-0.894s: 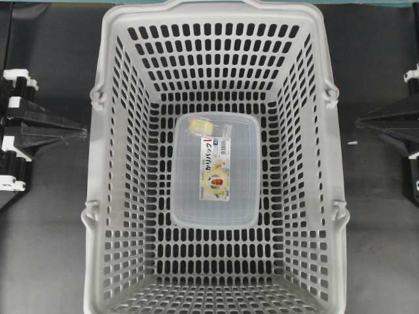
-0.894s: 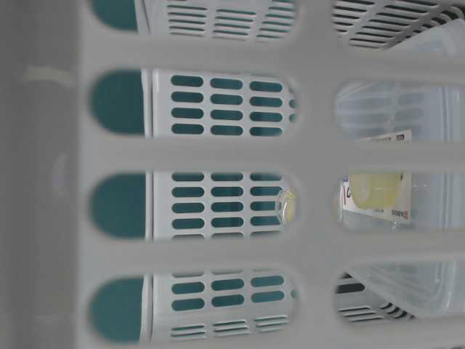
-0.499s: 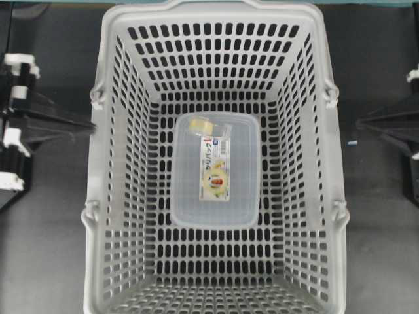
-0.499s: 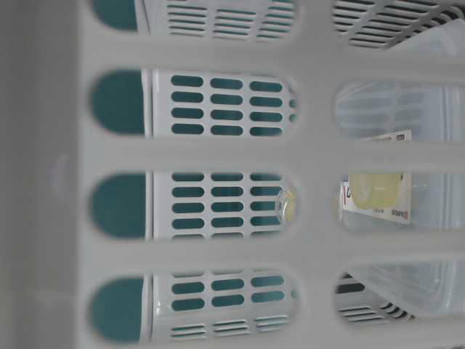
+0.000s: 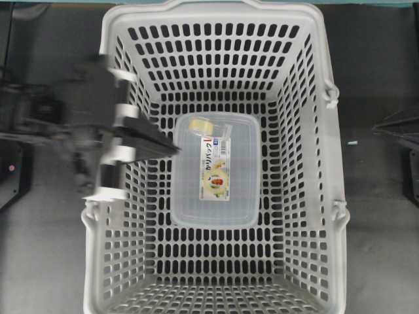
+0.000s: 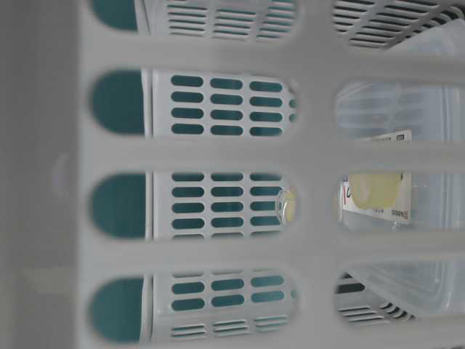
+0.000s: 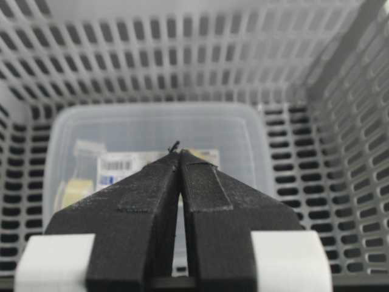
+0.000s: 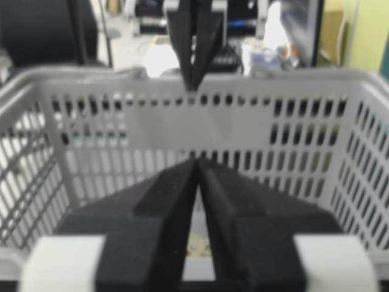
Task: Pick up the cellophane tape from the shopping basket with the left arm.
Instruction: 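Move the left gripper into the basket down toward the cellophane tape roll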
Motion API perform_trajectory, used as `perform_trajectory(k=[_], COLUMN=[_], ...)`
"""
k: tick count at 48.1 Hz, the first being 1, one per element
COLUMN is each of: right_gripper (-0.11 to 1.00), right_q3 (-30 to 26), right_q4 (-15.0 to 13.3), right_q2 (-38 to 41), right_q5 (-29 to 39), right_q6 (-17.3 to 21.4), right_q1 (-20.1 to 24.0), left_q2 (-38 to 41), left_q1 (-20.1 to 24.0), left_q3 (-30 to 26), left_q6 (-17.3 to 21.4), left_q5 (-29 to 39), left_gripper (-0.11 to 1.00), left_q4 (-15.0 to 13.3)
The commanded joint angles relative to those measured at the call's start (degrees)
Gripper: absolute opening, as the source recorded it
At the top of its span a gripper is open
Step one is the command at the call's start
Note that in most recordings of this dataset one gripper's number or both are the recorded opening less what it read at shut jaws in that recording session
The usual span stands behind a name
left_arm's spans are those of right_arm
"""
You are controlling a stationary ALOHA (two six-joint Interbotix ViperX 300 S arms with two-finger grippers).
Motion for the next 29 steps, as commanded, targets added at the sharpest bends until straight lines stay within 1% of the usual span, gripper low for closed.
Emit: perform_trajectory(k=[1,5,13,15,17,19,21,22,29], right_gripper=[0.13,0.31,0.71,0.76,0.79,0.8,0.79,0.79,0.79], right_q3=[-1.41,-1.41,-1.14,-1.05,-0.88,-0.7,-0.62,-0.53,-0.09], right_q4=[0.18,0.09,0.18,0.18,0.18,0.09,0.18,0.18,0.18], right_q2=[0.18,-0.09,-1.05,-1.32,-1.58,-1.93,-2.2,-2.46,-3.52], right_q5=[0.0,0.0,0.0,0.0,0.09,0.0,0.0,0.0,0.09], right_q6=[-0.09,-0.09,0.26,0.26,0.35,0.53,0.62,0.62,0.79], right_q1=[0.0,0.0,0.0,0.0,0.0,0.0,0.0,0.0,0.0], left_q2=[3.16,6.68,11.78,13.01,14.24,15.91,17.31,17.93,22.24], left_q1=[0.09,0.26,0.26,0.18,0.18,0.18,0.09,0.0,-0.44], left_q3=[-5.54,-9.58,-14.41,-15.47,-16.35,-17.67,-18.63,-19.16,-21.88], left_q6=[0.26,0.26,0.18,0.09,-0.09,-0.09,-0.18,-0.18,0.09], left_q5=[4.22,9.4,15.47,16.52,17.4,18.46,19.16,19.51,21.71], left_gripper=[0.0,0.0,0.01,0.01,0.04,0.11,0.21,0.28,0.72], left_q4=[0.18,0.18,0.18,0.18,0.18,0.18,0.18,0.18,0.18])
